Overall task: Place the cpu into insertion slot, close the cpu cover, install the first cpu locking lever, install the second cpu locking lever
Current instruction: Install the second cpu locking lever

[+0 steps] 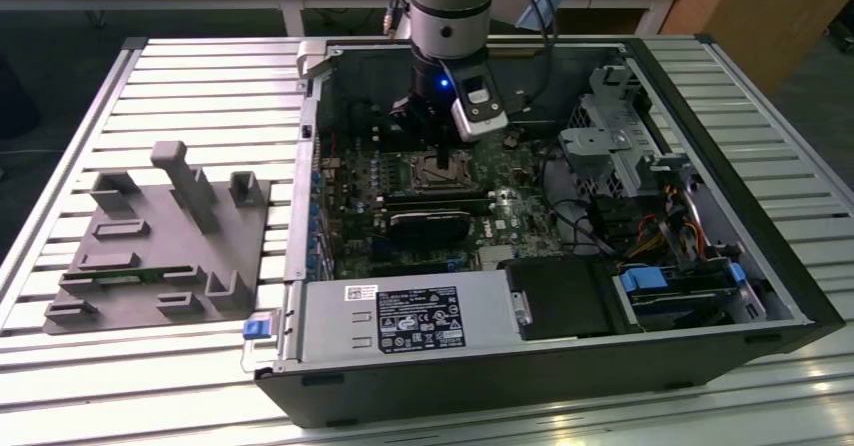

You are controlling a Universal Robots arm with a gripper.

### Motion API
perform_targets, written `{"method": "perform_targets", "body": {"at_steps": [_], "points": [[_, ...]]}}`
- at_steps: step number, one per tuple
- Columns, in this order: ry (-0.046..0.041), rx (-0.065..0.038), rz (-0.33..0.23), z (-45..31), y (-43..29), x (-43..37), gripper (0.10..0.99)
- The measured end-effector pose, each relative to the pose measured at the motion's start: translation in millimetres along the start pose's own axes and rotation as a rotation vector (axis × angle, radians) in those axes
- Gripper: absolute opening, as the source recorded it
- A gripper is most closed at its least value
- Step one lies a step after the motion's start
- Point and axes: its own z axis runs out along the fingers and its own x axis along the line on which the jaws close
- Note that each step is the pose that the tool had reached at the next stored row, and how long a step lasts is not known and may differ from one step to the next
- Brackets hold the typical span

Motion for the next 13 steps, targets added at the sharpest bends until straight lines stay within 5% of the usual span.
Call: {"method": "perform_targets", "body": {"at_steps": [13], "points": [[0.0006,-0.001,-0.022,1.3,-16.1,-3.9,0.106]]}}
